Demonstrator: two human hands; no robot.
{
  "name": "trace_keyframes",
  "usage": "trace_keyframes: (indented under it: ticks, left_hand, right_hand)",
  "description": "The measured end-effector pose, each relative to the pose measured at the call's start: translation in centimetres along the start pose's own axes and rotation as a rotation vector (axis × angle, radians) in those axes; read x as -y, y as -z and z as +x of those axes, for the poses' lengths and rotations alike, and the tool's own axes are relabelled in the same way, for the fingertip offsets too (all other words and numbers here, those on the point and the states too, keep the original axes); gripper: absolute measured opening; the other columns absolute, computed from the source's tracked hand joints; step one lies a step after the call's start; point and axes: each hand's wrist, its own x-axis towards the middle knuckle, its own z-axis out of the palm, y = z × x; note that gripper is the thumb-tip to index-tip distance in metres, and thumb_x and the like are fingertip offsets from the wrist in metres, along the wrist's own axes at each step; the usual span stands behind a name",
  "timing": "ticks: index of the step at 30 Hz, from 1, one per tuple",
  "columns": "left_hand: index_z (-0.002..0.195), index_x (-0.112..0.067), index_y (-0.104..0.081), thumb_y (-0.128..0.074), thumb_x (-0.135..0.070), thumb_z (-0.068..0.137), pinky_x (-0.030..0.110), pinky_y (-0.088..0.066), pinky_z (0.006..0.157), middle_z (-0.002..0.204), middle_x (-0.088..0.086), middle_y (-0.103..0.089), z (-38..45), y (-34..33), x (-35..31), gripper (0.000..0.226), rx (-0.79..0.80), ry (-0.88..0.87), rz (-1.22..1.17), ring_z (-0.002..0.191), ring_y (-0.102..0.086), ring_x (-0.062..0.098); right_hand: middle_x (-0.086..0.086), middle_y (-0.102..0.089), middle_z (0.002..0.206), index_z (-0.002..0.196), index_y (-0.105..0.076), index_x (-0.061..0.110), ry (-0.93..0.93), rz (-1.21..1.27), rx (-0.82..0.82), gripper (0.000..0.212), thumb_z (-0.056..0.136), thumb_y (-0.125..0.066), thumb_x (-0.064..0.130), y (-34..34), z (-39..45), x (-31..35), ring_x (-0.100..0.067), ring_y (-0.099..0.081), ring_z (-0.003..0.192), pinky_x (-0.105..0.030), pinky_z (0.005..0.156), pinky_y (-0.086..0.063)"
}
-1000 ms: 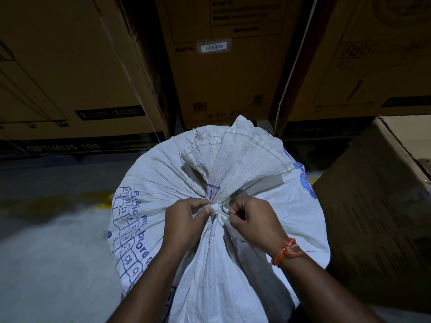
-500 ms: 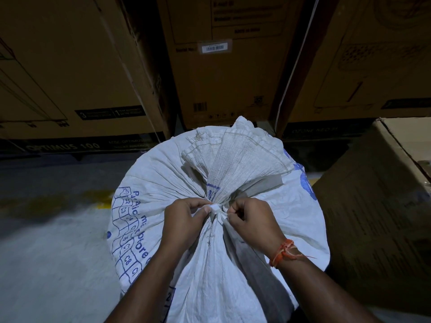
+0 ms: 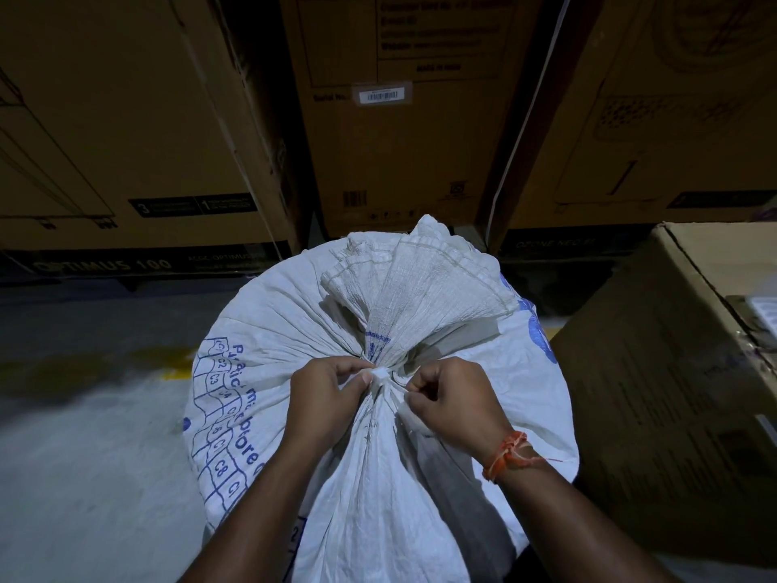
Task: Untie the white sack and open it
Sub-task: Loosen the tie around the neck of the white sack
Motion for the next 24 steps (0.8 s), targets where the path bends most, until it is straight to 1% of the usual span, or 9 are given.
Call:
trace_keyframes:
  ticks: [6, 9, 11, 14, 17, 20, 23, 24]
  left_hand:
    - [0.096, -0.020, -0.086, -0.079, -0.018, 0.090, 0.012, -0.049, 0.075, 0.089, -0.012, -0.082, -0.15, 0.05, 0.06, 0.010, 0.000, 0.000, -0.029, 0.089, -0.073, -0.001]
    - [0.093, -0.022, -0.086, -0.079, -0.017, 0.090, 0.011, -0.050, 0.075, 0.086, -0.015, -0.081, -0.21, 0.05, -0.11, 0.009, 0.007, -0.008, -0.039, 0.086, -0.073, -0.005]
    - [0.093, -0.023, -0.086, -0.079, -0.016, 0.089, 0.015, -0.052, 0.078, 0.085, -0.016, -0.081, -0.24, -0.08, -0.21, 0.011, 0.017, -0.021, -0.047, 0.086, -0.073, -0.005]
    - [0.093, -0.023, -0.086, -0.080, -0.016, 0.088, 0.018, -0.054, 0.079, 0.085, -0.016, -0.081, -0.06, -0.23, -0.09, 0.011, 0.012, -0.023, -0.049, 0.086, -0.073, -0.005]
    - [0.093, -0.022, -0.086, -0.079, -0.016, 0.089, 0.018, -0.054, 0.079, 0.085, -0.016, -0.081, 0.12, -0.18, -0.03, 0.011, 0.005, -0.025, -0.045, 0.086, -0.073, -0.005]
    - [0.094, -0.022, -0.086, -0.079, -0.014, 0.089, 0.019, -0.055, 0.080, 0.086, -0.015, -0.081, 0.11, -0.10, -0.07, 0.011, 0.007, -0.029, -0.049, 0.086, -0.074, -0.005]
    - [0.094, -0.020, -0.086, -0.078, -0.014, 0.089, 0.023, -0.056, 0.082, 0.087, -0.012, -0.082, 0.10, -0.10, 0.01, 0.011, 0.009, -0.018, -0.054, 0.089, -0.075, 0.001]
    - [0.094, -0.019, -0.086, -0.078, -0.014, 0.089, 0.024, -0.056, 0.082, 0.087, -0.011, -0.082, 0.05, -0.09, 0.02, 0.011, 0.009, -0.012, -0.061, 0.089, -0.075, 0.002]
  right_hand:
    - [0.003, -0.076, 0.072, 0.074, -0.078, 0.018, -0.013, 0.015, -0.018, 0.010, 0.082, -0.073, 0.018, -0.19, -0.21, 0.15, -0.011, -0.069, 0.071, -0.030, 0.069, -0.056]
    - [0.004, -0.075, 0.070, 0.074, -0.079, 0.017, -0.012, 0.030, -0.017, 0.010, 0.082, -0.073, 0.019, -0.32, -0.19, 0.36, -0.010, -0.069, 0.068, -0.029, 0.068, -0.056]
    - [0.004, -0.074, 0.067, 0.073, -0.078, 0.017, -0.011, 0.035, -0.021, 0.011, 0.083, -0.073, 0.020, -0.41, -0.11, 0.56, -0.009, -0.068, 0.065, -0.025, 0.064, -0.053]
    - [0.004, -0.071, 0.063, 0.071, -0.077, 0.015, -0.018, 0.044, -0.031, 0.013, 0.082, -0.072, 0.018, -0.50, 0.13, 0.74, -0.009, -0.067, 0.063, -0.014, 0.055, -0.042]
    - [0.005, -0.067, 0.059, 0.068, -0.075, 0.016, -0.021, 0.047, -0.034, 0.014, 0.081, -0.072, 0.019, -0.59, 0.29, 0.76, -0.009, -0.066, 0.062, -0.011, 0.054, -0.038]
    - [0.006, -0.068, 0.059, 0.071, -0.078, 0.017, -0.018, 0.065, -0.028, 0.011, 0.081, -0.075, 0.021, -0.43, 0.22, 0.73, -0.005, -0.063, 0.058, -0.010, 0.054, -0.039]
    - [0.004, -0.073, 0.063, 0.073, -0.078, 0.016, -0.021, 0.088, -0.024, 0.009, 0.078, -0.081, 0.023, -0.16, 0.07, 0.61, -0.007, -0.066, 0.061, -0.015, 0.056, -0.045]
    - [0.004, -0.074, 0.065, 0.075, -0.078, 0.016, -0.027, 0.088, -0.019, 0.009, 0.076, -0.083, 0.025, -0.07, -0.01, 0.54, -0.006, -0.067, 0.061, -0.015, 0.056, -0.045]
